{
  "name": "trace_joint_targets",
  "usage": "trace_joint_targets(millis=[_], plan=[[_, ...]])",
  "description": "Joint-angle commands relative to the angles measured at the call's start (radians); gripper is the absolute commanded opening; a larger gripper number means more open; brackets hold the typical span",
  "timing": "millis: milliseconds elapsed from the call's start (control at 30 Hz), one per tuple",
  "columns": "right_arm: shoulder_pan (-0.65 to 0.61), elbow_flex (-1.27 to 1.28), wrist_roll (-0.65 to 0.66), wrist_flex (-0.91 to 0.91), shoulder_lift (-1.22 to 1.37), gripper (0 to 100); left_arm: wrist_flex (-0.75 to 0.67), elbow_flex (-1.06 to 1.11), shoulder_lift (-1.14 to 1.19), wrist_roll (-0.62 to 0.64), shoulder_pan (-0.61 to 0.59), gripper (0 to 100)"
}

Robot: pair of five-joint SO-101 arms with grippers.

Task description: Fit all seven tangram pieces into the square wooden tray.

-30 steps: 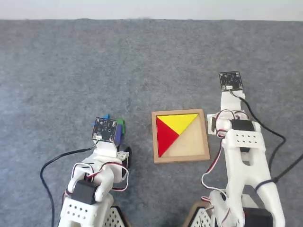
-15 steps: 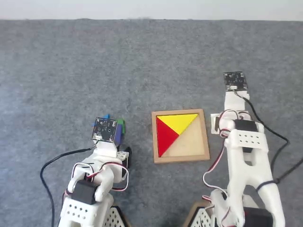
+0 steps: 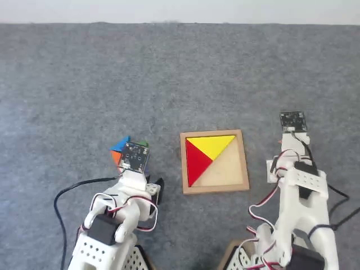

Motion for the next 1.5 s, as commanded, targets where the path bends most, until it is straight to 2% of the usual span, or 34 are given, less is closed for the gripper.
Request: trace_joint_targets(millis=[0, 167, 300, 367, 500, 567, 633, 767, 933, 1133, 1233, 1333, 1400, 1467], plan=[[0.012, 0.031, 0.029, -0.033, -0.096, 17.7, 0.002, -0.012, -0.018, 0.008, 0.052, 11], [0.005, 0.12, 0.028, -0.038, -0.248, 17.7, 0.002, -0.012, -0.02, 0.006, 0.12, 11], [0.005, 0.199, 0.028, -0.038, -0.381, 17.6, -0.009, -0.015, -0.02, -0.015, 0.069, 11], [0.002, 0.221, 0.028, -0.035, -0.423, 17.6, -0.051, -0.015, -0.02, -0.123, -0.06, 11], [-0.047, 0.241, 0.032, -0.031, -0.44, 17.6, -0.281, -0.016, -0.02, -0.457, -0.39, 11], [-0.054, 0.241, 0.034, -0.031, -0.429, 17.6, -0.351, -0.018, -0.02, -0.506, -0.546, 11], [-0.059, 0.239, 0.035, -0.031, -0.417, 17.6, -0.362, -0.036, -0.015, -0.517, -0.669, 11], [-0.059, 0.241, 0.035, -0.035, -0.414, 17.6, -0.244, -0.183, -0.012, -0.577, -0.784, 11], [-0.061, 0.242, 0.035, -0.033, -0.417, 17.6, 0.048, -0.486, 0.063, -0.577, -0.787, 11], [-0.061, 0.256, 0.034, -0.033, -0.417, 17.6, 0.103, -0.714, 0.574, -0.48, -0.767, 13], [-0.061, 0.272, 0.031, -0.035, -0.421, 16.2, 0.193, -0.843, 0.87, -0.442, -0.695, 13], [-0.061, 0.272, 0.035, -0.041, -0.421, 6.5, 0.262, -0.958, 1.114, -0.453, -0.568, 13], [-0.061, 0.27, 0.037, -0.05, -0.421, 3.2, 0.259, -0.989, 1.231, -0.445, -0.488, 14], [-0.059, 0.269, 0.037, -0.068, -0.421, 3.8, 0.224, -0.981, 1.315, -0.427, -0.419, 15]])
